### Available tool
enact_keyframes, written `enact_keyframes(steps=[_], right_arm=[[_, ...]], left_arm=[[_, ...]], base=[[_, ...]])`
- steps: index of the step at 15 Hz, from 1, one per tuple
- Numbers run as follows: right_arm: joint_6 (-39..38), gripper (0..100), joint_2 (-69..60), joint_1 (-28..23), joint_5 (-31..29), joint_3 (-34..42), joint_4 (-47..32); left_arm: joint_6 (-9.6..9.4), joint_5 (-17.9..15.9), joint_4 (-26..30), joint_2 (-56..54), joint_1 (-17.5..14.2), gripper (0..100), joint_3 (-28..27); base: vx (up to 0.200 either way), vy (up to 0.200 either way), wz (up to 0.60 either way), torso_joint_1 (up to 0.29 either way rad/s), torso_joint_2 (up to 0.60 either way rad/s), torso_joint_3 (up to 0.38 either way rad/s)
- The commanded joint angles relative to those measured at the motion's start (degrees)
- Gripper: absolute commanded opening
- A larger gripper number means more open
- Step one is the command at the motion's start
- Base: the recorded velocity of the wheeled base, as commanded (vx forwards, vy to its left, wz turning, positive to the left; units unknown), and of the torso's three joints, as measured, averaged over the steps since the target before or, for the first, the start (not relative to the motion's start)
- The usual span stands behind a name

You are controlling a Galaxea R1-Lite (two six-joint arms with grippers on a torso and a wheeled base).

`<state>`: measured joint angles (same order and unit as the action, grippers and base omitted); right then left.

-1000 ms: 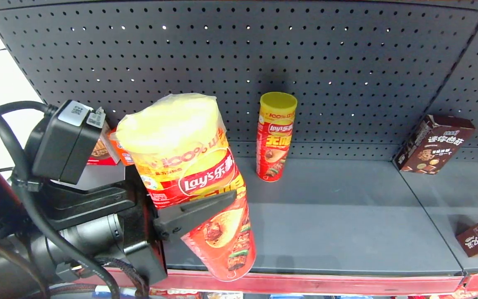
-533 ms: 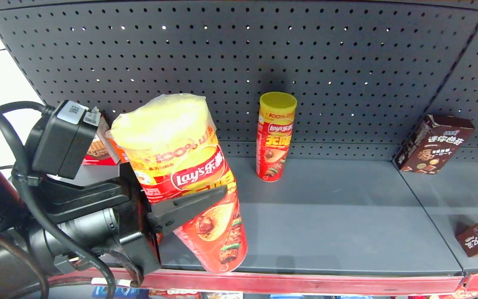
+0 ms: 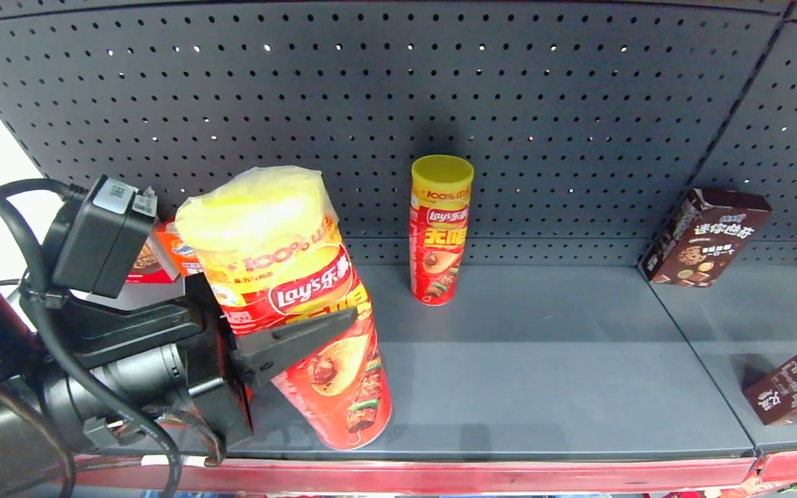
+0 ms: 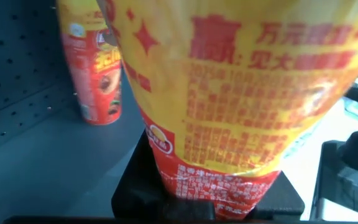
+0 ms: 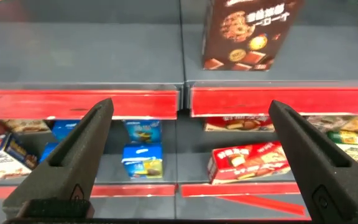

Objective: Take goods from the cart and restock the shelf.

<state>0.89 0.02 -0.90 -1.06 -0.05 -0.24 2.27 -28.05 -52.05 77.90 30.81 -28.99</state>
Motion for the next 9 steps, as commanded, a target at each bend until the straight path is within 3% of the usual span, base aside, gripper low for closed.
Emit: enact_keyframes(steps=[1,2,3,9], right_arm=[[0.08,100,0.5,0.02,0.27,-0.39,-0.02],[-0.98,100,10.87,0.9,2.91,-14.28,-0.11],[-3.35,100,23.27,1.17,3.87,-22.63,0.51],[-1.68,100,42.95,10.75,6.86,-33.96,2.0]], left_arm=[[0.02,0.01,0.02,-0.03,-1.1,0,0.07],[0.02,-0.51,0.02,-0.03,-1.98,0,-0.1],[0.02,-0.95,0.02,-0.03,-2.15,0,0.16],[0.02,-1.3,-0.77,-0.03,-3.21,0,1.04]], base=[[0.0,0.0,0.0,0.0,0.0,0.0],[0.0,0.0,0.0,0.0,0.0,0.0],[0.0,0.0,0.0,0.0,0.0,0.0],[0.0,0.0,0.0,0.0,0.0,0.0]])
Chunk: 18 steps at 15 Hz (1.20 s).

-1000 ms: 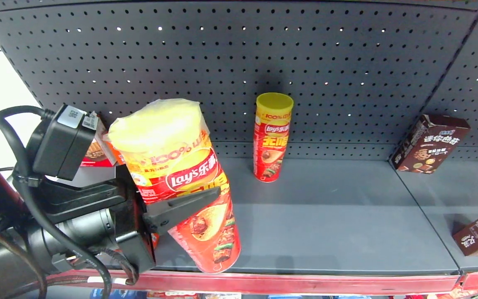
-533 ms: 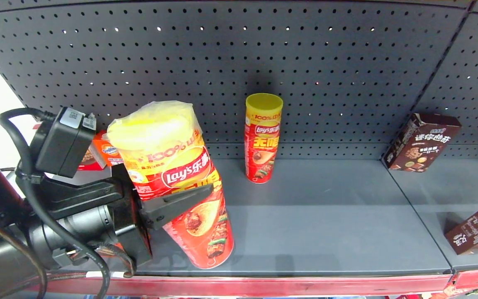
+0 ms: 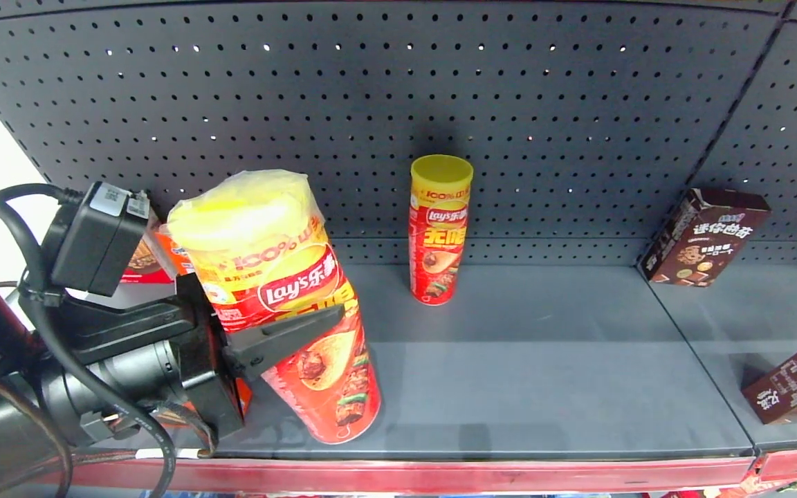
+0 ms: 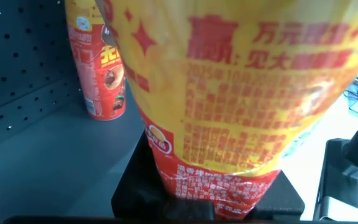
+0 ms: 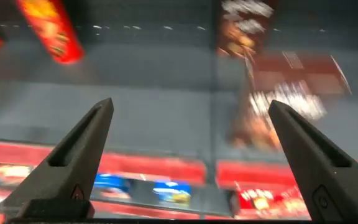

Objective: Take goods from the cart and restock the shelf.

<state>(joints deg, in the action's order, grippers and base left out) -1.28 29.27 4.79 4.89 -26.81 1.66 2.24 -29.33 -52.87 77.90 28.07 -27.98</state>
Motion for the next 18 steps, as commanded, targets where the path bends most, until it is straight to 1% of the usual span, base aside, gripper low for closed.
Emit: enact_keyframes(steps=[1,2,3,4,6,7,8,9,11,12,13,14,17,18], right_arm=[[0.49,100,16.26,6.63,1.18,-9.14,0.1],[0.49,100,19.07,7.95,1.26,-10.72,0.45],[0.49,100,24.26,10.5,1.53,-13.36,0.98],[0.49,100,27.07,12.08,2.67,-14.59,1.07],[0.66,100,31.64,12.96,5.39,-15.91,3.26],[2.25,100,35.86,12.96,9.7,-16.17,7.22],[4.18,100,38.05,12.44,11.9,-16.0,10.03],[6.73,100,43.06,11.56,16.29,-16.0,15.3],[6.99,100,49.83,11.56,18.49,-17.67,22.69],[6.99,100,52.82,11.56,19.28,-18.72,25.41],[6.99,100,54.93,11.47,21.48,-19.86,27.35],[7.34,100,58.36,11.47,27.37,-22.76,29.81],[12.88,100,64.6,12.0,38.0,-30.85,31.3],[14.9,100,66.62,12.0,40.55,-33.05,31.3]], left_arm=[[0.04,-0.02,0.05,0.06,-0.57,0,-0.15],[0.04,-0.02,0.05,0.06,-0.57,0,-0.24],[-0.05,-0.02,0.22,-0.03,-0.48,0,-0.32],[-0.05,-0.02,0.22,0.06,-0.39,0,-0.41],[-0.05,-0.02,0.14,0.06,-0.57,0,-0.5],[0.04,0.06,0.22,0.06,-0.57,0,-0.24],[0.13,0.06,0.31,-0.03,-0.65,0,0.12],[0.13,0.15,0.49,-0.03,-0.74,0,0.56],[0.22,0.24,0.4,0.06,-0.83,0,0.82],[0.57,0.24,0.22,0.06,-0.92,0,0.82],[1.01,0.24,0.05,0.15,-1.53,0,0.73],[1.27,0.24,0.05,0.24,-1.88,0,0.29],[1.36,0.24,0.05,0.06,-1.97,0,0.56],[1.36,0.33,0.05,0.06,-1.97,0,0.56]], base=[[0.0,0.0,0.0,0.0,0.0,0.0],[0.0,0.0,0.0,0.0,0.0,0.0],[0.0,0.0,0.0,0.0,0.0,0.0],[0.0,0.0,0.0,0.0,0.0,0.0],[0.0,0.0,0.0,0.0,0.0,0.0],[0.0,0.0,0.0,0.0,0.0,0.0],[0.0,0.0,0.0,0.0,0.0,0.0],[0.0,0.0,0.0,0.0,0.0,0.0],[0.0,0.0,0.0,0.0,0.0,0.0],[0.0,0.0,0.0,0.0,0.0,0.0],[0.0,0.0,0.0,0.0,0.0,0.0],[0.0,0.0,0.0,0.0,0.0,0.0],[0.0,0.0,0.0,0.0,0.0,0.0],[0.0,0.0,0.0,0.0,0.0,0.0]])
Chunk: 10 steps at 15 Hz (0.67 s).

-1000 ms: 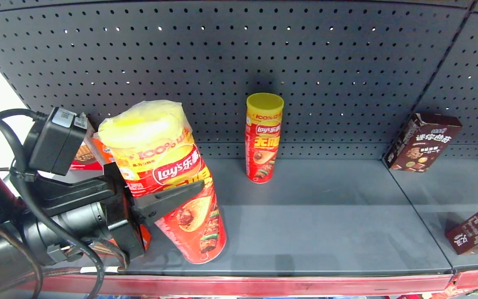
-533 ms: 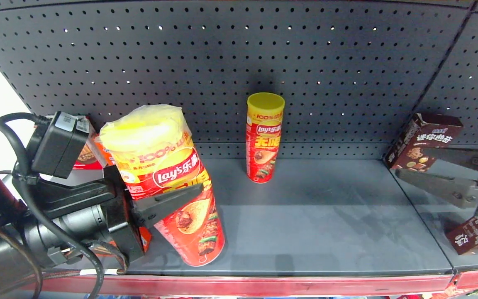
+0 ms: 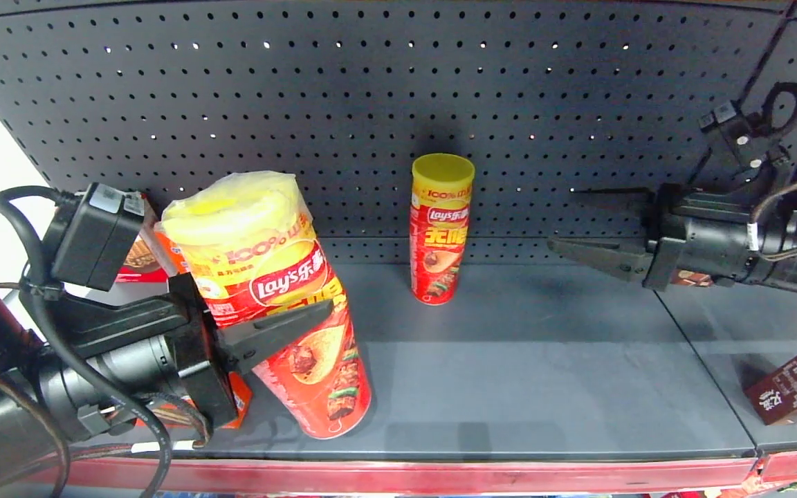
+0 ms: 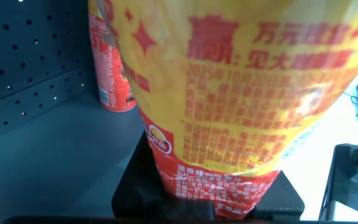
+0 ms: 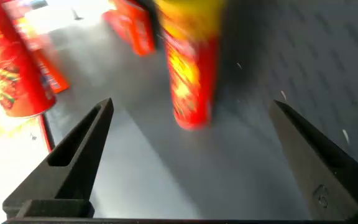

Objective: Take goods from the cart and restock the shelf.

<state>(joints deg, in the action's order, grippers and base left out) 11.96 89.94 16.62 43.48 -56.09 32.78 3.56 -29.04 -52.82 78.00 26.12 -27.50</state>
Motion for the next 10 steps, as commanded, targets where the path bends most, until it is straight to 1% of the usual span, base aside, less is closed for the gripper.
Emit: enact_keyframes(steps=[1,4,8,10], right_arm=[[3.42,100,8.32,0.17,4.33,-6.05,0.27],[4.21,100,12.1,1.23,4.68,-8.25,1.23],[4.04,100,17.2,2.46,4.68,-11.67,1.94],[3.77,100,20.89,3.86,4.33,-14.93,1.94]], left_arm=[[0.04,-0.05,0.0,-0.04,-0.02,0,-0.18],[0.04,-0.05,-0.09,-0.04,-0.02,0,-0.18],[-0.04,-0.05,-0.09,-0.04,-0.81,0,0.08],[0.04,-0.05,-0.09,-0.04,-0.81,0,-0.01]], base=[[0.0,0.0,0.0,0.0,0.0,0.0],[0.0,0.0,0.0,0.0,0.0,0.0],[0.0,0.0,0.0,0.0,0.0,0.0],[0.0,0.0,0.0,0.0,0.0,0.0]])
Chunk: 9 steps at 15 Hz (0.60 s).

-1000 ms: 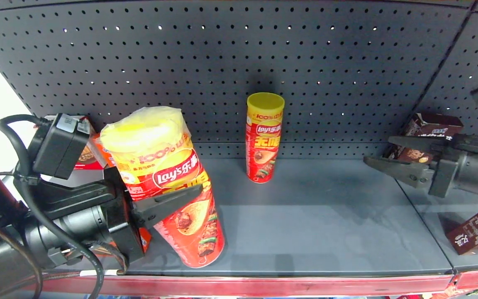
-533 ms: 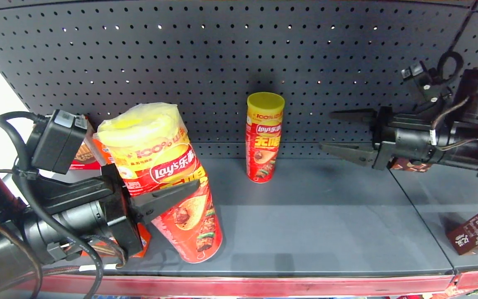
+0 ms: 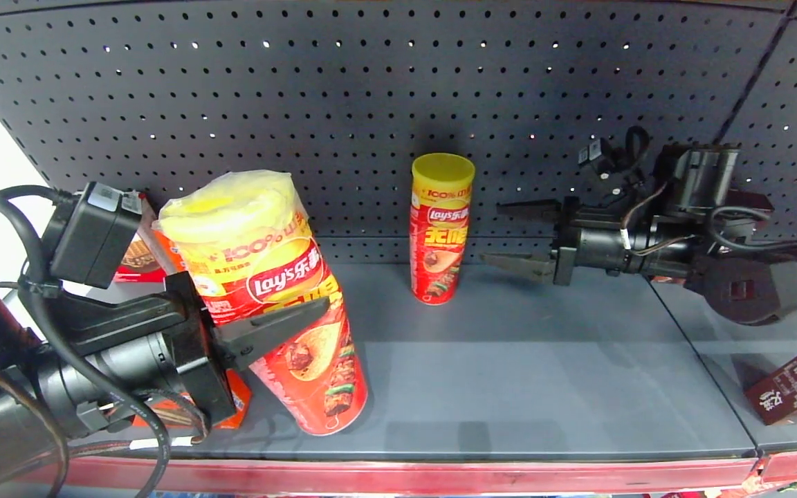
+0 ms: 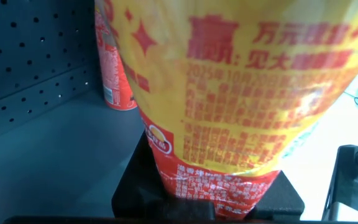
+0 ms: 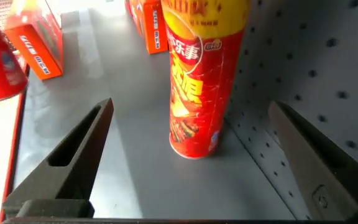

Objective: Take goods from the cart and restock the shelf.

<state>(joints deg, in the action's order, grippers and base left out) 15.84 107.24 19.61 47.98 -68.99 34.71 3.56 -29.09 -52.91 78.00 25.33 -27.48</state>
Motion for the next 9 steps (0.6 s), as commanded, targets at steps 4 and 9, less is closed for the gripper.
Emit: enact_keyframes(steps=[4,9], right_arm=[[-0.1,100,8.6,2.62,-0.43,-5.98,0.01],[-0.19,100,11.06,3.76,-0.52,-7.21,0.1]], left_arm=[[0.04,-0.01,0.0,0.05,-0.11,0,0.06],[0.04,-0.01,0.0,0.14,-0.37,0,0.06]], base=[[0.0,0.0,0.0,0.0,0.0,0.0],[0.0,0.0,0.0,0.0,0.0,0.0]])
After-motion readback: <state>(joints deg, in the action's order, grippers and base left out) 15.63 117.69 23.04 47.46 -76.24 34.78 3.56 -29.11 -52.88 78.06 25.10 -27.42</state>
